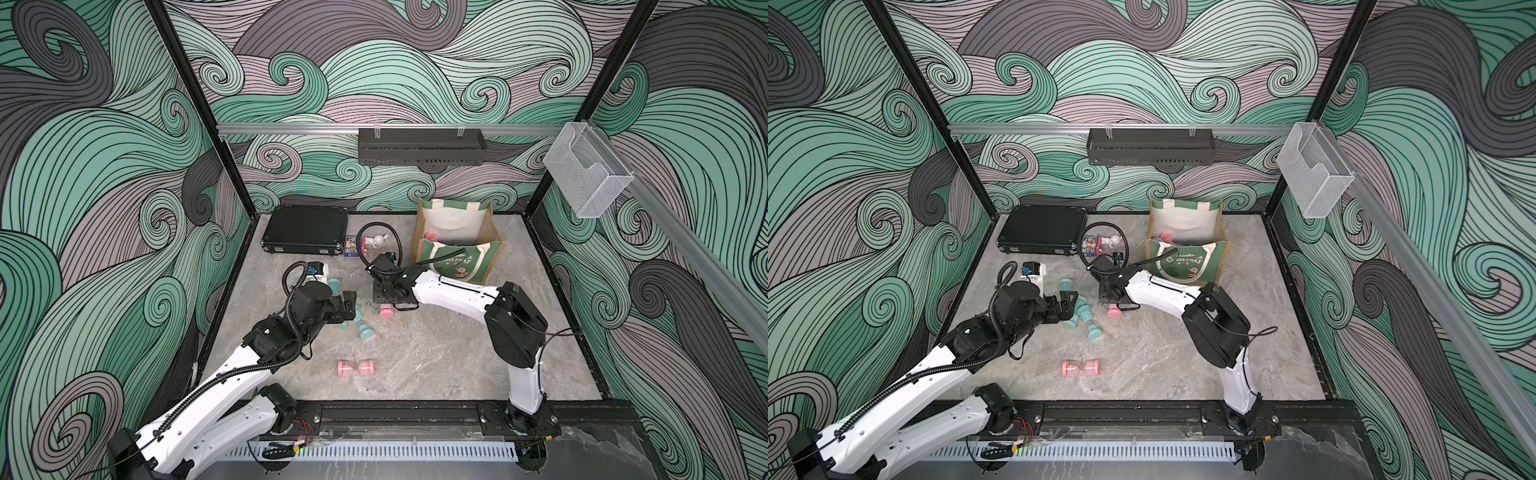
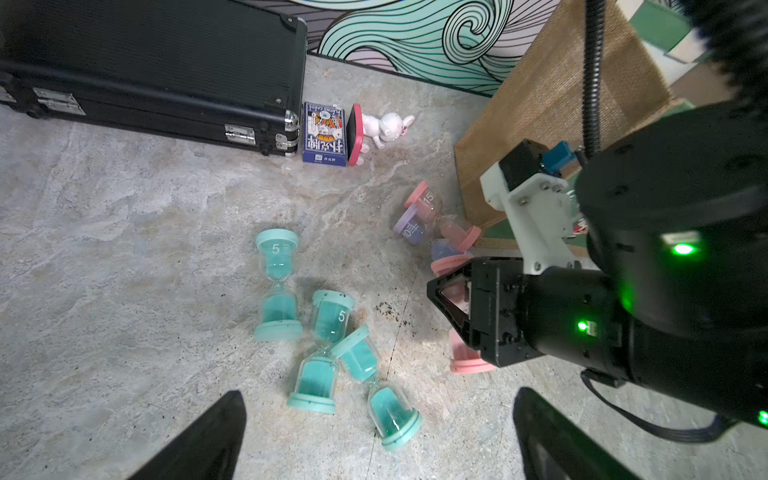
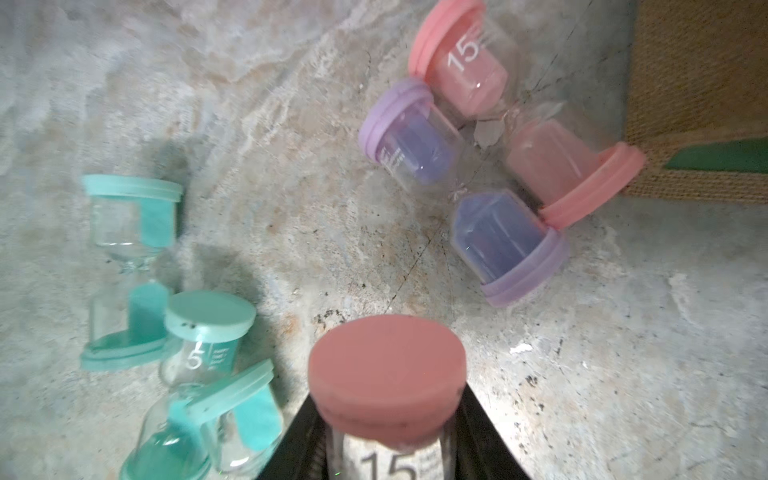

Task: Put the hourglass into the canvas bag
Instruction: Pick up the hourglass from the center of the board, then place the hourglass in the canvas bag.

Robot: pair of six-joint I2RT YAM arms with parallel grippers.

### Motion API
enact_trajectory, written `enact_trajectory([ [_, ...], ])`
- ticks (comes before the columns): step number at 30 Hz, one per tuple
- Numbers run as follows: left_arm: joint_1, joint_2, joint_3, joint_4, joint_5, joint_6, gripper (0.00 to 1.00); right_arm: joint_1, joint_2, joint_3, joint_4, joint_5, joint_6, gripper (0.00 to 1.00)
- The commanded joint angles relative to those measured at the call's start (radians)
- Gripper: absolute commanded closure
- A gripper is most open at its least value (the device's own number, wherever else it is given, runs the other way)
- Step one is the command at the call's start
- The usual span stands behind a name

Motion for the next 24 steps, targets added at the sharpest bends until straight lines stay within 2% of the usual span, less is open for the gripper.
enact_trajectory([
  [1, 0.004, -0.021, 0.059, -0.013, 0.003, 0.019, 0.01, -0.001, -0.081, -0.014, 0.004, 0.049, -0.049, 0.71],
  [14, 0.005, 0.029, 0.136, 0.003, 0.074, 0.058, 0.01, -0.069, -0.361, 0.011, -0.035, 0.086, -0.196, 0.72],
  [24, 0.004, 0.149, 0.208, 0.061, 0.163, 0.083, 0.01, -0.249, -0.426, 0.130, -0.096, 0.017, -0.288, 0.73],
])
